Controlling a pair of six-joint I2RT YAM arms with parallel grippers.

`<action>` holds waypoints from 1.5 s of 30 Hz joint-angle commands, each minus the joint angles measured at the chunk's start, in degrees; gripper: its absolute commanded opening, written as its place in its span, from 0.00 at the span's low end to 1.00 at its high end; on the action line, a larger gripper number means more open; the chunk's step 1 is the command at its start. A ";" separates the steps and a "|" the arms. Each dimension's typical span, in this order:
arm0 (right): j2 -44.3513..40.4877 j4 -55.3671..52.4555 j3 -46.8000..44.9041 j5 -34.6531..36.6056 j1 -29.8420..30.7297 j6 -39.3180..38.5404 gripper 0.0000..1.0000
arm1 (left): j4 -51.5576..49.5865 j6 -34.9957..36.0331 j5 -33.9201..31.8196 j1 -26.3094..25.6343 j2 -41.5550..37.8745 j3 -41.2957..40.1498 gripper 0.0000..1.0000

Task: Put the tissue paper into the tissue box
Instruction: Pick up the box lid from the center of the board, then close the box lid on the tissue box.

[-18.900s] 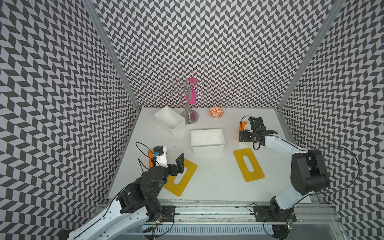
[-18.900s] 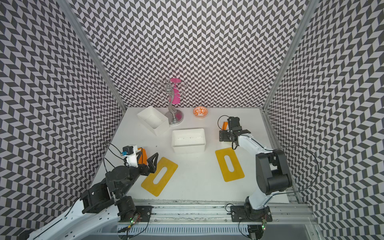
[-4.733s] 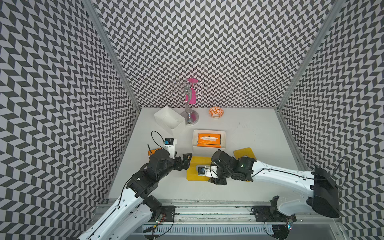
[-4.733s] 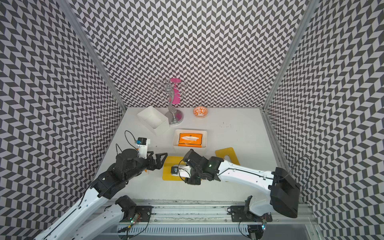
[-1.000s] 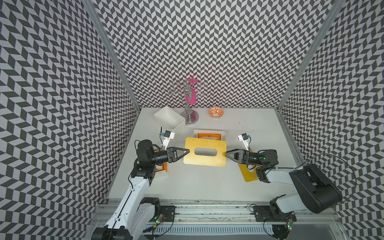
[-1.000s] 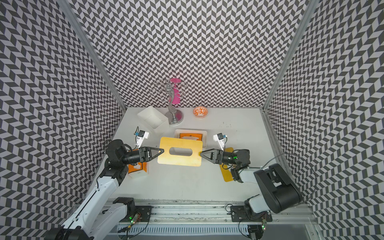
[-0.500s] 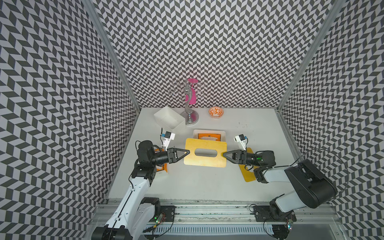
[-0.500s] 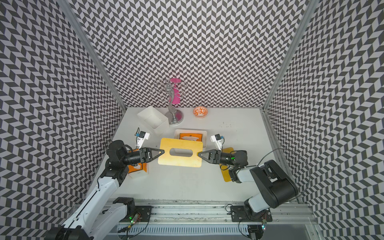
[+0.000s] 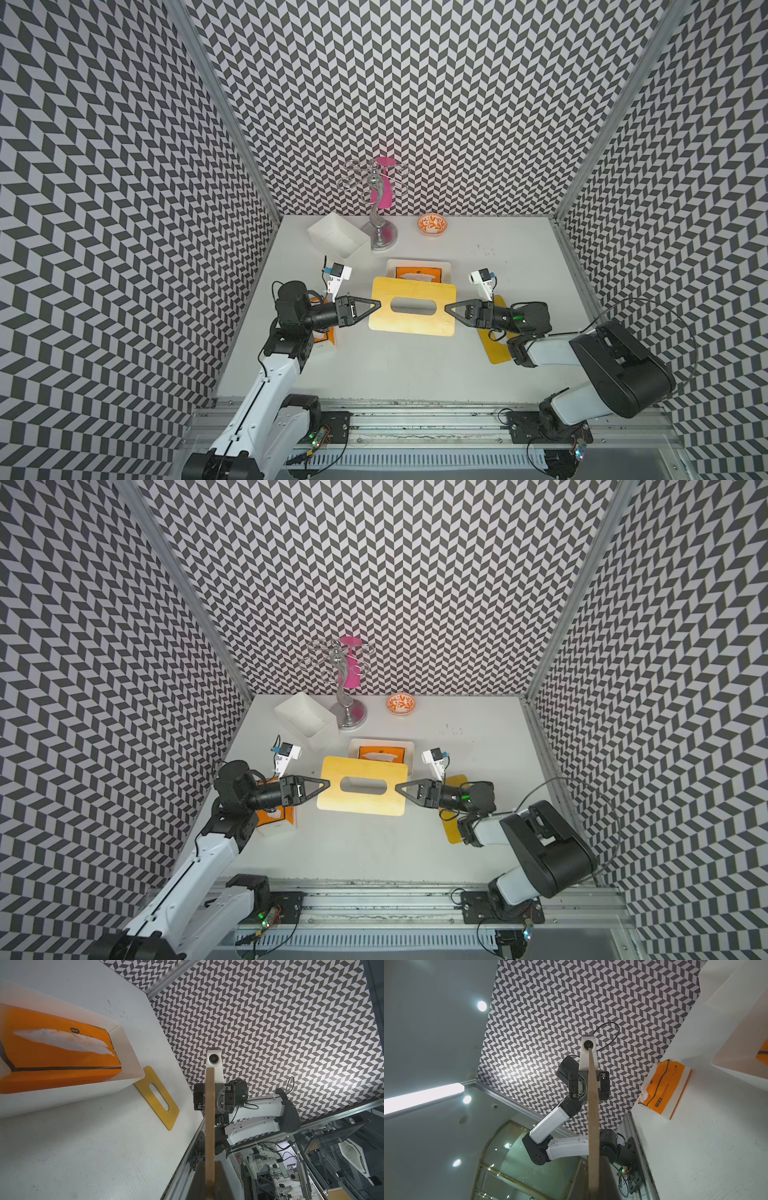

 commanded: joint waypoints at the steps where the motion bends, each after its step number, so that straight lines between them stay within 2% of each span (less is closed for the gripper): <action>1: -1.71 17.53 0.62 1.18 0.55 0.95 0.00 | 0.32 2.25 -2.45 -0.52 0.71 0.34 0.15; 4: -1.44 16.15 1.60 0.70 0.55 1.17 0.00 | -2.84 5.03 -4.51 -0.62 1.58 2.58 0.30; 8: -1.33 11.67 4.53 -0.76 -0.42 1.24 0.00 | -11.71 13.00 -10.08 -0.64 4.14 9.27 0.53; 15: -2.19 -5.43 11.20 -3.28 -5.88 -2.59 0.00 | -21.18 22.89 -23.42 -0.61 10.98 21.06 0.72; 21: -0.84 -22.08 17.88 -6.02 -9.10 -8.22 0.00 | -26.66 29.24 -33.73 -2.35 17.92 30.58 0.83; 27: 1.33 -45.21 25.01 -6.25 -11.84 -21.21 0.00 | -31.88 34.00 -45.46 -8.14 25.31 40.33 0.93; 32: 4.95 -60.43 31.16 -6.86 -12.42 -29.78 0.00 | -35.23 37.09 -50.28 -10.79 31.85 47.40 0.96; 35: 7.14 -61.85 32.55 -8.12 -12.46 -30.07 0.00 | -35.06 38.39 -51.02 -11.02 33.75 47.28 0.97; 45: 13.93 -67.94 36.26 -8.63 -12.76 -32.28 0.00 | -30.50 40.33 -50.04 -11.15 33.45 38.72 0.98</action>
